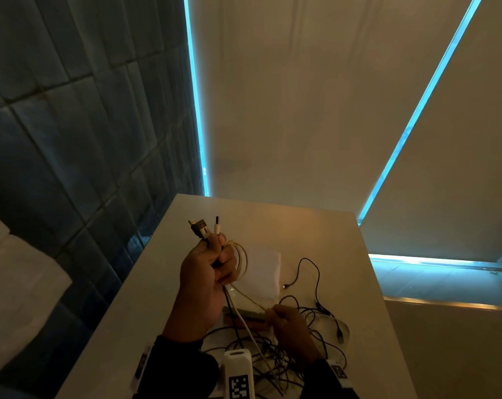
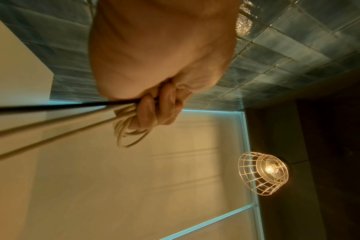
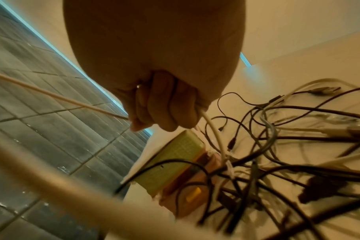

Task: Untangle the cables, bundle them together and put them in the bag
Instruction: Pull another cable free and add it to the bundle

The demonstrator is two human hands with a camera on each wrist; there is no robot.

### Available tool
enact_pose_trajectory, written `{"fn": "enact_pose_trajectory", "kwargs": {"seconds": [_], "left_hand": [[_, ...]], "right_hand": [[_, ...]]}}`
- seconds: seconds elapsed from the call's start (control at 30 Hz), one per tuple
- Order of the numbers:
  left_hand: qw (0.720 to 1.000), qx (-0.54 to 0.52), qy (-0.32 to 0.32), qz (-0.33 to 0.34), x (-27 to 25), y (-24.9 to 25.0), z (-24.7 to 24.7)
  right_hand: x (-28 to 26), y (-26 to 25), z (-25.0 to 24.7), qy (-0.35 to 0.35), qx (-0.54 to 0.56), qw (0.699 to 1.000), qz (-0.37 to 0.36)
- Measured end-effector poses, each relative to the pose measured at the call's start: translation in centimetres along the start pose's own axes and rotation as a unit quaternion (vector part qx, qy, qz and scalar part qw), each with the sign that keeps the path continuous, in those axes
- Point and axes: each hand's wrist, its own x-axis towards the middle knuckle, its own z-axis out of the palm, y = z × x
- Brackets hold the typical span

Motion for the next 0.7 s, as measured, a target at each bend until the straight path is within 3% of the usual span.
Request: {"fn": "enact_pose_trajectory", "kwargs": {"seconds": [0.1, 0.23, 0.43, 0.57, 0.7], "left_hand": [[1.000, 0.014, 0.007, -0.018, 0.1, -0.2, 0.1], [0.998, 0.055, 0.025, -0.023, 0.0, -0.3, 0.3], [0.993, 0.094, 0.067, -0.025, 0.1, -0.7, 0.5], [0.996, 0.062, 0.057, -0.026, -0.1, -0.4, 0.6], [0.999, -0.027, 0.013, -0.014, -0.3, 0.2, 0.5]], "right_hand": [[0.4, -2.5, -1.0, 0.064, 0.045, 0.997, -0.001], [-0.6, -8.3, -2.8, 0.090, 0.149, 0.981, -0.088], [-3.1, -14.3, -3.4, 0.031, 0.185, 0.956, -0.225], [-4.1, -15.4, -3.1, -0.034, 0.171, 0.954, -0.242], [-3.7, -14.0, -2.7, -0.067, 0.157, 0.964, -0.205]]}}
